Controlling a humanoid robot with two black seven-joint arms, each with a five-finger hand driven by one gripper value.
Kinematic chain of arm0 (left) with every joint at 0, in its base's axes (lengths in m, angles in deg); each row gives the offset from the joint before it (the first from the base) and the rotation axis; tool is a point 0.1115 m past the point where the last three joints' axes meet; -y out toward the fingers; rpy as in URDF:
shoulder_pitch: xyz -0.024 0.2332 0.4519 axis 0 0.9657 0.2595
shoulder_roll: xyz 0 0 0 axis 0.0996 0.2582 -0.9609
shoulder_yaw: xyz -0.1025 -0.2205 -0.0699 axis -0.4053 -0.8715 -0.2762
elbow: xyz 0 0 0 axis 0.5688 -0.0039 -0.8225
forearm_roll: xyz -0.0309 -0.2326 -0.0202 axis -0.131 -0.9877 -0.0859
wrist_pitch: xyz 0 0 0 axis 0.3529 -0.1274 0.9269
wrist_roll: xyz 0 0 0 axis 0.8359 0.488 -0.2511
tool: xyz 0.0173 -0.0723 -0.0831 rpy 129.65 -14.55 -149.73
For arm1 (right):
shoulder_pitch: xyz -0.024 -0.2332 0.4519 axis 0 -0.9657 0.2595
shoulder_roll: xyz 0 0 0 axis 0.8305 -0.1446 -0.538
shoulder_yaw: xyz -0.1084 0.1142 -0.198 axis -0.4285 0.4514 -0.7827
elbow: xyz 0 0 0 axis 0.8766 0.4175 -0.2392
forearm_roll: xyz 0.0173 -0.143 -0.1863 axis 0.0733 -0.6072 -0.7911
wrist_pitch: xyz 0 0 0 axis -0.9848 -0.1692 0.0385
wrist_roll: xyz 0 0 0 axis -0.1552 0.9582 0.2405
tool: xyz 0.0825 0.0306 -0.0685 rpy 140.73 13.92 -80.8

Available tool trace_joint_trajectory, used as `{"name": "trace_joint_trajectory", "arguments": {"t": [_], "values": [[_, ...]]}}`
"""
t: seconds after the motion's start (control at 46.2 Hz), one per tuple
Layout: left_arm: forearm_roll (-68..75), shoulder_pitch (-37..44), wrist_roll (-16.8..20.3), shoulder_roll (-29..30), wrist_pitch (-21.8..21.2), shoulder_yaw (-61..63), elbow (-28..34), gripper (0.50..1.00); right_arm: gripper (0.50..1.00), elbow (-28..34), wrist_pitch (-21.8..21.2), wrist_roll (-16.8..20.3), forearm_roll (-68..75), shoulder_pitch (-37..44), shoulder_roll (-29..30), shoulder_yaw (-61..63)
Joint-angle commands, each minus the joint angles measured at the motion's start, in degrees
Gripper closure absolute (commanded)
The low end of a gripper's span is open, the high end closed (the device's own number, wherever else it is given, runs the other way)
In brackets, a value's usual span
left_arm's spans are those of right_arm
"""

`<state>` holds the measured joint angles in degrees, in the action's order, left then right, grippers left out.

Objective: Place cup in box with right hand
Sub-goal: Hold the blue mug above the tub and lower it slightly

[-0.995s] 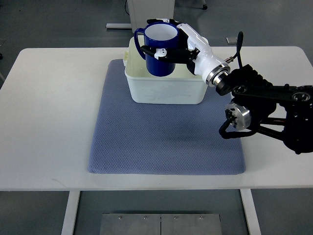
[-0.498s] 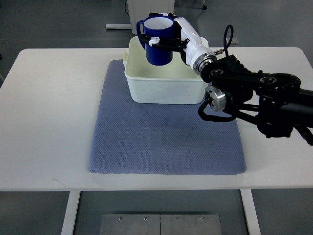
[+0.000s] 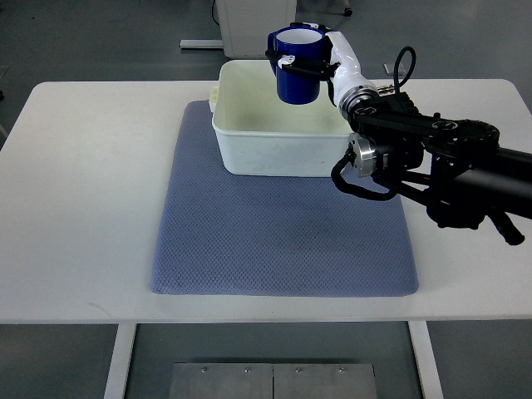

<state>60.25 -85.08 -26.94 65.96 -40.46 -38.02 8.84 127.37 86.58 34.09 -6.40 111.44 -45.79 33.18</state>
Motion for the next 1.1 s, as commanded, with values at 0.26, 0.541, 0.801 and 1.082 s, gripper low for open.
{"name": "trace_joint_trajectory", "arguments": {"t": [0.26, 0.541, 0.801, 1.082], "values": [[0.0, 0.0, 0.0, 0.0, 0.0, 0.0, 0.0, 0.5, 1.0, -5.6, 0.0, 0.0, -0.2, -0.2, 4.0, -0.2], [0.0, 0.0, 0.0, 0.0, 0.0, 0.0, 0.0, 0.5, 1.0, -11.3, -6.3, 0.0, -0.4, -1.9, 4.6, -0.2], [-0.1, 0.0, 0.0, 0.0, 0.0, 0.0, 0.0, 0.5, 1.0, -15.2, -13.6, 0.0, -3.0, -2.2, 4.5, -1.0], [0.0, 0.0, 0.0, 0.0, 0.0, 0.0, 0.0, 0.5, 1.0, -20.8, -19.5, 0.5, -3.6, -2.3, 5.5, -1.5]]}}
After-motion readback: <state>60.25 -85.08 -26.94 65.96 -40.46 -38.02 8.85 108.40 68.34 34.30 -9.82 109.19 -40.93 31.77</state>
